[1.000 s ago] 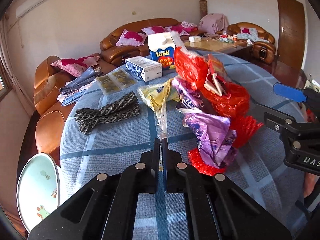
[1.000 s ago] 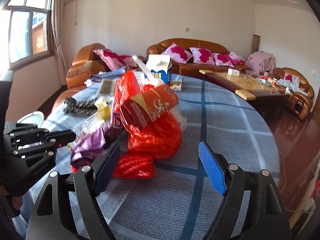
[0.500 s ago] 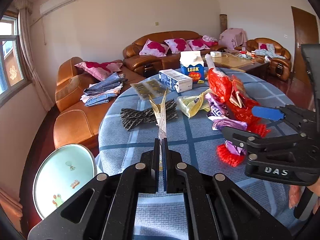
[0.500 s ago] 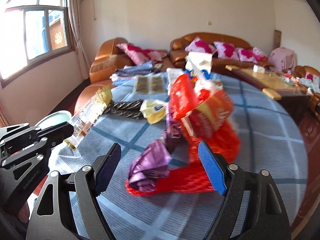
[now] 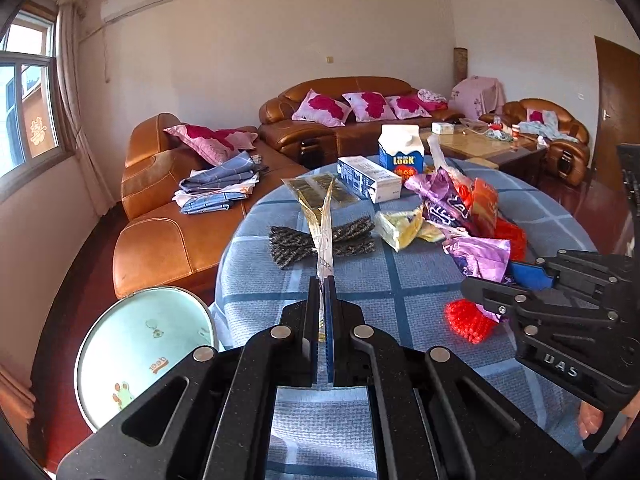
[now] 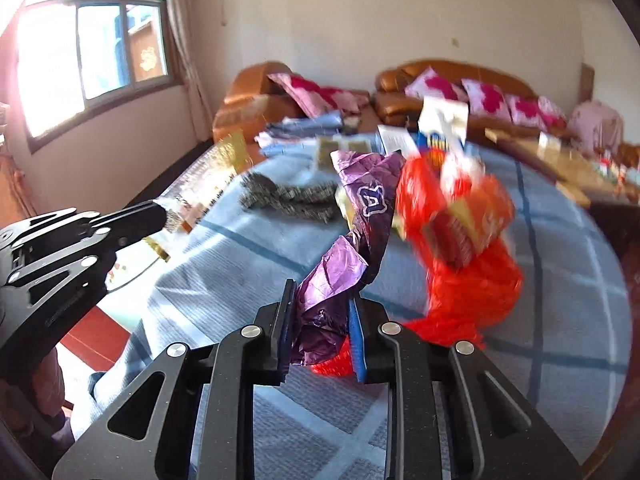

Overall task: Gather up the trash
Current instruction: 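Grasp the clear plastic strip with the left gripper while the right gripper grasps the purple wrapper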

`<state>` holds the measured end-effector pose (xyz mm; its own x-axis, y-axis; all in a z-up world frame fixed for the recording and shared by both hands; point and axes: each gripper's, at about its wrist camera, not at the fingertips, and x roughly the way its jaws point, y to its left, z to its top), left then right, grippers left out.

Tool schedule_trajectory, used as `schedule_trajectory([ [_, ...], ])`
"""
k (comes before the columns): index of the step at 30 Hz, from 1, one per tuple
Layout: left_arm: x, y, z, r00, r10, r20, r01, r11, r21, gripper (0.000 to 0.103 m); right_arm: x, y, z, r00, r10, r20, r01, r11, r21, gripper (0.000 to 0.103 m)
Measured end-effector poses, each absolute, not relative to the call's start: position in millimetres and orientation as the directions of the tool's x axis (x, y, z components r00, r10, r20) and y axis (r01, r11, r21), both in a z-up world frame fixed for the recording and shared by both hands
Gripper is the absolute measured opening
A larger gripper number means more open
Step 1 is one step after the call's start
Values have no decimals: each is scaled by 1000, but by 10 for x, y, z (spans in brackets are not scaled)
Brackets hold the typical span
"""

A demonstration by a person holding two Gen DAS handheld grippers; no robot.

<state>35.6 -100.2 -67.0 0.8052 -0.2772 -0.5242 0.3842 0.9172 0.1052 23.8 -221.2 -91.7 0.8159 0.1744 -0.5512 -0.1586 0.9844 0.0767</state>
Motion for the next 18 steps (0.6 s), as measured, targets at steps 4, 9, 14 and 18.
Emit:
schedule_trajectory([
  [4,357,-918,-623,817,-262,-514,361,927,102,2,220,-2171,-838,836,198,-512,-189,979,70,24],
  [9,337,-790,-583,837,-210,-505,304,946,110,2,316,-2071,-807,838,219,-499,-221,974,56,24],
  [14,344,-580,-545,859,-136,-493,226,966,128,2,519,-1925,-771,824,273,-497,-277,959,69,24],
  [18,385,-404,-535,868,-74,-492,165,976,145,2,681,-1803,-753,816,304,-492,-311,948,70,24],
])
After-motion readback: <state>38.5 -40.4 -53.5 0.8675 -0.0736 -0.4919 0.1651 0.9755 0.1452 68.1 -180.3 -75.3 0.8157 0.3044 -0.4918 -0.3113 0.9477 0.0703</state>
